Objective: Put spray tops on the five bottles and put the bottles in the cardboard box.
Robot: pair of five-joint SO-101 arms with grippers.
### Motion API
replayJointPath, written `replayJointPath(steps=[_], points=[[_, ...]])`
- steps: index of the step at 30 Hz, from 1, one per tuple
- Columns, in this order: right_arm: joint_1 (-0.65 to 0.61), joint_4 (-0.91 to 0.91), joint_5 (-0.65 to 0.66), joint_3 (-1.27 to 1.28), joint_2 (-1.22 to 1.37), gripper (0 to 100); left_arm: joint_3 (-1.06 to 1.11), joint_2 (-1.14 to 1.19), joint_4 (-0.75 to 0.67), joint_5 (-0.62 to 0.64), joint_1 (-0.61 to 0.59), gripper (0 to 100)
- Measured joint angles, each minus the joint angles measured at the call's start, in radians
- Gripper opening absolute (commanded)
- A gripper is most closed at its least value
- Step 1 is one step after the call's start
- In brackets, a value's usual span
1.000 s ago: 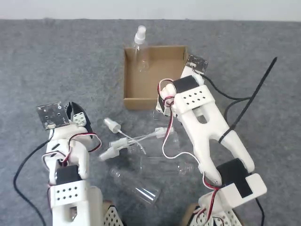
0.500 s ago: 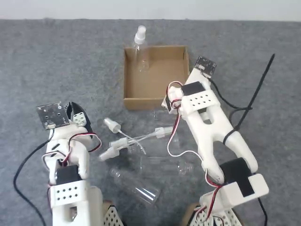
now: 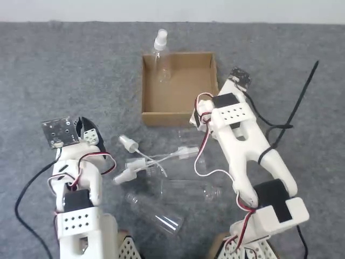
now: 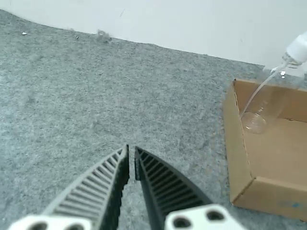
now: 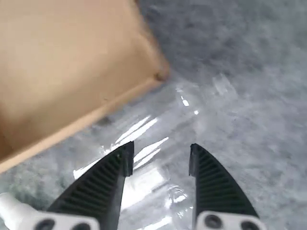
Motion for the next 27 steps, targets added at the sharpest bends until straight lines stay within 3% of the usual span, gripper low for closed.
replayJointPath(steps=[14,21,27], points=[[0.098,0.121,0.052,-0.003,0.002,15.3,0.000,0.000,0.000,0.000,0.000,2],[0.141,0.124,0.052,-0.003,0.002,25.1,0.000,0.000,0.000,0.000,0.000,2],[0.144,0.161,0.052,-0.011,0.002,25.4,0.000,0.000,0.000,0.000,0.000,2]])
